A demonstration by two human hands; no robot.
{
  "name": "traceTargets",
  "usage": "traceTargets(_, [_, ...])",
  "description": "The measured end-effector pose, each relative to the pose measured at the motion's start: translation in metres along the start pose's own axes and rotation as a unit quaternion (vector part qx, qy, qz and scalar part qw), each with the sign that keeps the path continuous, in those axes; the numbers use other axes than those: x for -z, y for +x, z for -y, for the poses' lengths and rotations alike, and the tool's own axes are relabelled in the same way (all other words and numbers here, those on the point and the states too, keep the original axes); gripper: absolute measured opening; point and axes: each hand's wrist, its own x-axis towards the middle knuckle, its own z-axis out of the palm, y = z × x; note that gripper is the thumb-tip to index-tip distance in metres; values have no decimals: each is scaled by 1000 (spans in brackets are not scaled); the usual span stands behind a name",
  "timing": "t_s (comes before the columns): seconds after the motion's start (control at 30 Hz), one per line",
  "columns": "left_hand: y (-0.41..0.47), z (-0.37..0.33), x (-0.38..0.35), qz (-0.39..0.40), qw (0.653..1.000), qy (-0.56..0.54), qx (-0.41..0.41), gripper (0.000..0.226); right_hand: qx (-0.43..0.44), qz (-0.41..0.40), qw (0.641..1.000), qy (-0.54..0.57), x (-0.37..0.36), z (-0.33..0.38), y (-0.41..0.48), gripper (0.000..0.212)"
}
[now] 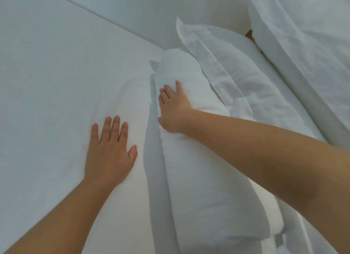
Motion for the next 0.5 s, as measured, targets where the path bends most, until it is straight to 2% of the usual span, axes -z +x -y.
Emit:
traceTargets(0.27, [-53,-3,0,-17,999,-35,-18,72,6,-1,1000,12,-2,7,-40,73])
traceTargets(0.5, [-60,-5,2,-15,999,-29,-20,73,27,-1,1000,14,-7,20,-57,73])
